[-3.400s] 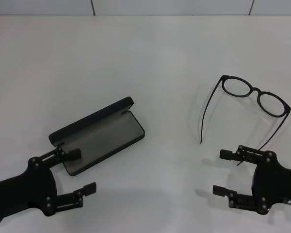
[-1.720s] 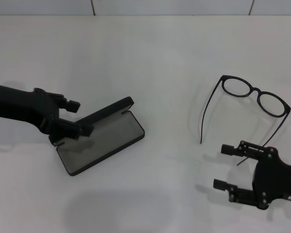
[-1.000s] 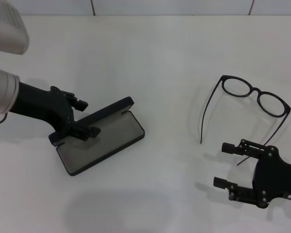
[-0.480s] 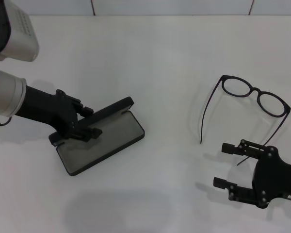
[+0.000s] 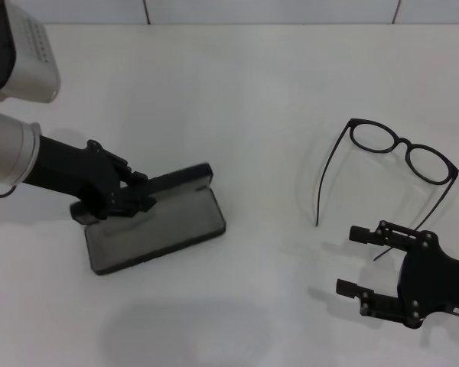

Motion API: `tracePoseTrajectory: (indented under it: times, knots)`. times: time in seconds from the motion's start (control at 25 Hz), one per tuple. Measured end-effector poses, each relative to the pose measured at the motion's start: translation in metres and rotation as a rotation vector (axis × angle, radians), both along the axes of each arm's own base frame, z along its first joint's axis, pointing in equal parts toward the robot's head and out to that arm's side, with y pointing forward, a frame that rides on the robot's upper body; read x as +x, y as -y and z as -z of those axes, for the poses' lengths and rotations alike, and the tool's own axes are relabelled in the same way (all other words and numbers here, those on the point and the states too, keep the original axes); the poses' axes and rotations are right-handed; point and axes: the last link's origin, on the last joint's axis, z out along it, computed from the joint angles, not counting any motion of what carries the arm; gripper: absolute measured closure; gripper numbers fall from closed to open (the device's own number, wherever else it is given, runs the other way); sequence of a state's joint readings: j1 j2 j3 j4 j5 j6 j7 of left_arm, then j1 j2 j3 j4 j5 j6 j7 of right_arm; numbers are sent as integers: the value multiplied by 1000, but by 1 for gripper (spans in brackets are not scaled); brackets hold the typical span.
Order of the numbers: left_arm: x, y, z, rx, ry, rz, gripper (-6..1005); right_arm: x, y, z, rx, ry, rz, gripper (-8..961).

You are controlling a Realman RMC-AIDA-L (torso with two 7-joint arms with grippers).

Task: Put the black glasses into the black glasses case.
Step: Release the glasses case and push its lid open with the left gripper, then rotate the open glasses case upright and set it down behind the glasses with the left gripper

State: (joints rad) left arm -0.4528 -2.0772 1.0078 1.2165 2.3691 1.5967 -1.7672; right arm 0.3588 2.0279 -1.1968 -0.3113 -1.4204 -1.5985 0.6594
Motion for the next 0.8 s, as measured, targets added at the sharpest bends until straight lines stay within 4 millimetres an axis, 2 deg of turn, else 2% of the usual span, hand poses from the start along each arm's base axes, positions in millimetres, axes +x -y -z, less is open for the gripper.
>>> tracePoseTrajectory:
  times: [0.4, 0.8]
  knots:
    - [-1, 5, 1, 7, 3, 71, 657, 0, 0, 0, 1, 0, 1, 241]
    - [5, 7, -7, 47, 39, 126, 783, 1, 0, 0, 2, 2, 6, 241]
